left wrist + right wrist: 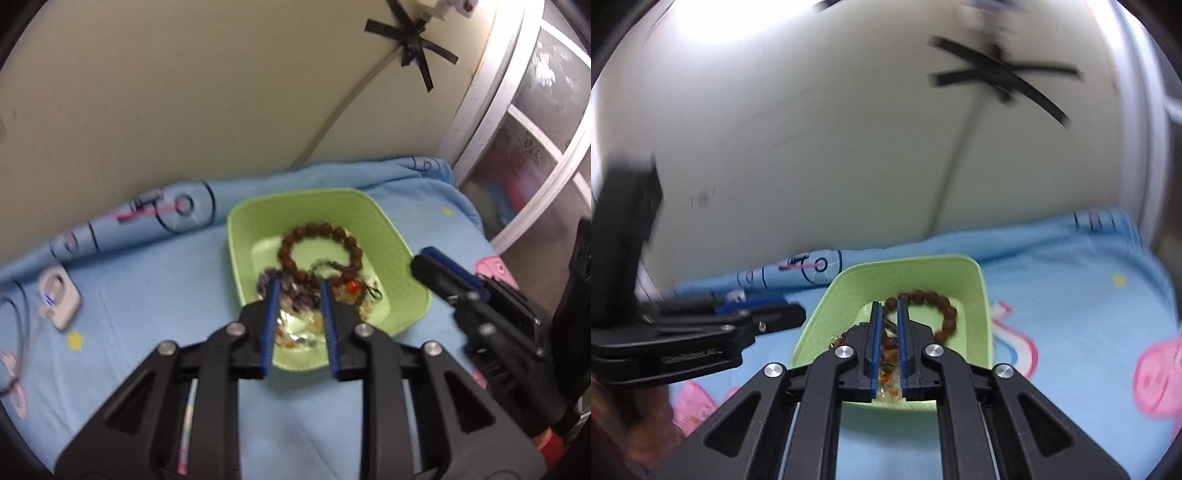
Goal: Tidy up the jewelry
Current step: 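Lower the dark purple bracelet into the green bowl and open the left gripper, then grasp the pale amber bead bracelet with the left gripper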
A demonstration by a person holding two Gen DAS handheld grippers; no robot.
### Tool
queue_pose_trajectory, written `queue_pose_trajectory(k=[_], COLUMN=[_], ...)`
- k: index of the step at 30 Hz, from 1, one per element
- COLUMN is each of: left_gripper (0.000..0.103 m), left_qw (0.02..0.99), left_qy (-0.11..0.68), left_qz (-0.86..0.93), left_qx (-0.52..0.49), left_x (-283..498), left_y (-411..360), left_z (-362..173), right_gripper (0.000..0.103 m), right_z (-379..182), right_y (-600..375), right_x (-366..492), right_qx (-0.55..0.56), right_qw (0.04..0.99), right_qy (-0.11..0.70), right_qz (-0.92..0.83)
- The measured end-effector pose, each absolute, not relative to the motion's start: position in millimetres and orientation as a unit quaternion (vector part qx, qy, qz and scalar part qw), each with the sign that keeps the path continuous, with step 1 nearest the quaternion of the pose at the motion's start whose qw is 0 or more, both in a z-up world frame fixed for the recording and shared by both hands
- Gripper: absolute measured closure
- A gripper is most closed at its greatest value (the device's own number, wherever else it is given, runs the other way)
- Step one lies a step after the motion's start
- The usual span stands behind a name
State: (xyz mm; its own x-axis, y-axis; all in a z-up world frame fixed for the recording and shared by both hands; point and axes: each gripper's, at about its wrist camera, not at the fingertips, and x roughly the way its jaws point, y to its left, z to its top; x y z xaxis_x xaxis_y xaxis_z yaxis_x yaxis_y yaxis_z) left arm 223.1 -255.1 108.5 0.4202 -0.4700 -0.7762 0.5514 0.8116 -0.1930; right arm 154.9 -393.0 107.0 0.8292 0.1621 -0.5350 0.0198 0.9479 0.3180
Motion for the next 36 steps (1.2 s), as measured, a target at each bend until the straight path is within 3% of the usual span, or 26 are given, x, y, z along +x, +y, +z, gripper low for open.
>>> queue_pose_trajectory(k=[6,17,23,27,33,34,36], left_gripper=[0.082,0.082,0.082,0.064,0.064,0.067,0.085], left_qw=[0.853,0.864,0.853,0.849,0.84,0.841,0.848], left_qy=[0.427,0.477,0.484,0.484,0.502,0.503,0.493], left_qz=[-0.298,-0.161,-0.192,-0.212,-0.199,-0.193,-0.184], left_qx=[0.044,-0.021,-0.034,0.002,0.045,0.053,0.069], left_x=[185.3,126.9,113.0,116.2,119.0,118.7,115.6], left_y=[-184.1,18.8,29.9,1.3,-13.3,-14.5,-16.2], left_z=[104.4,62.5,51.7,44.2,22.6,18.7,17.2], right_gripper=[0.103,0.103,0.103,0.103,0.103,0.103,0.103], right_z=[91.1,34.6,32.2,29.4,21.1,19.7,20.4], right_y=[-381.4,-220.0,-169.9,-142.9,-120.9,-117.4,-114.0], right_x=[91.7,71.8,85.4,96.2,102.8,103.3,100.6], right_qx=[0.223,0.183,0.144,0.114,0.079,0.067,0.044], right_qw=[0.935,0.868,0.86,0.858,0.852,0.853,0.858], right_qy=[0.266,0.404,0.427,0.439,0.459,0.459,0.45], right_qz=[0.068,0.223,0.242,0.24,0.239,0.24,0.243])
